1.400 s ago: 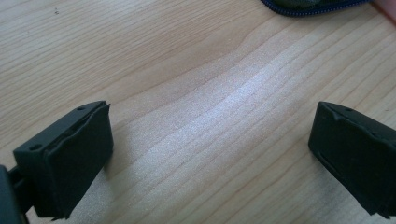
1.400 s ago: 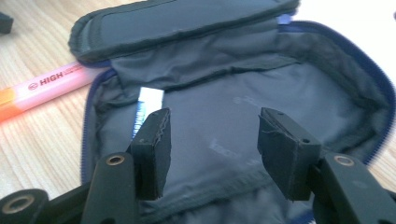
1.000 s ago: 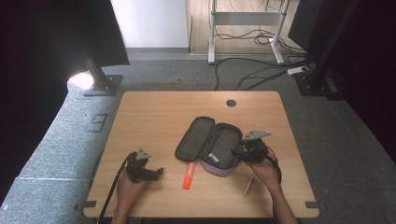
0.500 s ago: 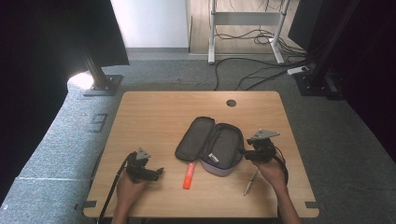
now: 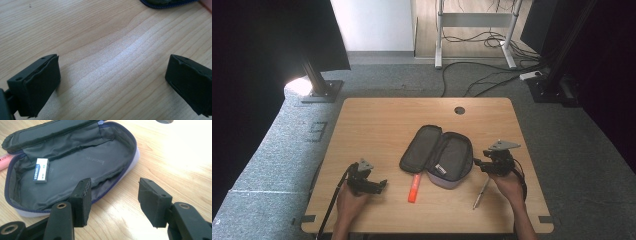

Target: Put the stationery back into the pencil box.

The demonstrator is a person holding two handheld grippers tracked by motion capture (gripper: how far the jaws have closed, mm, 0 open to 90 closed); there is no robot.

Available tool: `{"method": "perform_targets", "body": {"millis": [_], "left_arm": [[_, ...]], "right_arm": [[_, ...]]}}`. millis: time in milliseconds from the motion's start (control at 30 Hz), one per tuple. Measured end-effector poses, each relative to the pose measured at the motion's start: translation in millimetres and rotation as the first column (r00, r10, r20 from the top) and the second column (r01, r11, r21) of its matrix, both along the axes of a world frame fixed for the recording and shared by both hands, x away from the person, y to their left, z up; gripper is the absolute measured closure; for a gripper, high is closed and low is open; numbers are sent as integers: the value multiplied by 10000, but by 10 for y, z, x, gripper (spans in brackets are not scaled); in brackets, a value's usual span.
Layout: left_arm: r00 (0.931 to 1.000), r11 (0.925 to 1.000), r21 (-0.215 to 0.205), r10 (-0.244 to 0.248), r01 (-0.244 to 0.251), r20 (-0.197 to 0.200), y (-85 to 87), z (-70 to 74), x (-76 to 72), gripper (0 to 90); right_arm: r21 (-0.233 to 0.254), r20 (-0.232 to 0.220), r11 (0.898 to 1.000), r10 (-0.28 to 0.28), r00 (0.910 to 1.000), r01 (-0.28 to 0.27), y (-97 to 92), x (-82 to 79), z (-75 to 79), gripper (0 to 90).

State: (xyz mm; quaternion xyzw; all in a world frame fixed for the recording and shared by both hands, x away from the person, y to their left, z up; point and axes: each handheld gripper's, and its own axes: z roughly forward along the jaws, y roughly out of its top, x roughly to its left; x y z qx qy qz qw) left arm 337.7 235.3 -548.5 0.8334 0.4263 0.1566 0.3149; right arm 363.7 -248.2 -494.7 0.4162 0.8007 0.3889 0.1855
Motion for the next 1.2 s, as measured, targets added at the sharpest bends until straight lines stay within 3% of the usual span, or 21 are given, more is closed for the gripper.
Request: {"method": "perform_targets", "body": {"millis": [300, 533, 1200], "left_arm": [[10000, 10000, -2, -1, 1, -4, 0, 1, 2, 0], [10000, 10000, -11, -5, 5, -5, 0, 0, 2, 0], [10000, 10000, -3, 3, -3, -3, 0, 1, 1, 0]], "right_arm": [[271, -21, 9988, -399, 9992, 399, -136, -143, -26, 436], [111, -39, 9986, -512, 9987, 512, -167, -242, -124, 436], [98, -260, 9987, -502, 9984, 504, -174, -565, -341, 439]]}}
